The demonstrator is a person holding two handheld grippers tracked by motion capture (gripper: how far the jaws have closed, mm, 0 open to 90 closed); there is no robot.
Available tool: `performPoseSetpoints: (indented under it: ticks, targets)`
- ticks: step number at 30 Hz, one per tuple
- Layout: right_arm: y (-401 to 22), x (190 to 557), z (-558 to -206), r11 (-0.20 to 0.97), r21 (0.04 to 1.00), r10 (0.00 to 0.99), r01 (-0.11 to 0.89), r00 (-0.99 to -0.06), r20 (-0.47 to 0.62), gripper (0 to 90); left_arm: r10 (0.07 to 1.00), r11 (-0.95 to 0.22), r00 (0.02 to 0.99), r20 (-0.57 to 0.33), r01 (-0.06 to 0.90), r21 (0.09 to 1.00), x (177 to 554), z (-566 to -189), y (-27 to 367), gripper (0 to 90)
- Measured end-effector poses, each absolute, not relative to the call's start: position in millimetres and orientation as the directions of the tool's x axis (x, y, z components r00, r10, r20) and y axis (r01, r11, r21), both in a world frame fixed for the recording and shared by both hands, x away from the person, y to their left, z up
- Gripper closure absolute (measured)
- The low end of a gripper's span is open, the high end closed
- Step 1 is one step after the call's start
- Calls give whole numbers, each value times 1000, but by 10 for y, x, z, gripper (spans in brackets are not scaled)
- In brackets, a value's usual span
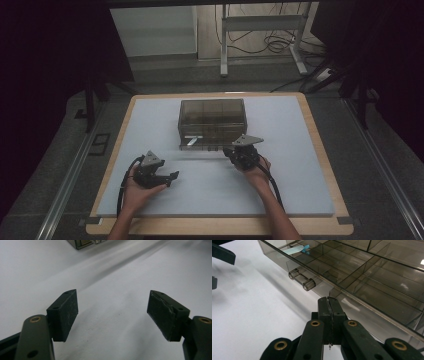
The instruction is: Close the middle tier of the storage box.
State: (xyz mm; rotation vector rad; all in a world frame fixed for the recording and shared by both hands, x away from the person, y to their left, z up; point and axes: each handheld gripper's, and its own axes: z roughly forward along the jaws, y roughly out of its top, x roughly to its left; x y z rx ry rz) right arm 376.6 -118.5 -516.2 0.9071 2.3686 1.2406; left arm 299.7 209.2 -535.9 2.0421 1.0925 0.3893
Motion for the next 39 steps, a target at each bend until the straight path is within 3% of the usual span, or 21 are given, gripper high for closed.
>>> performPoseSetpoints:
  ticks: [39]
  targets:
    - [-1190,4001,-5156,398,811,704,429,-710,30,883,804,-336,588,-88,571,749,2992,-5364,2076,256]
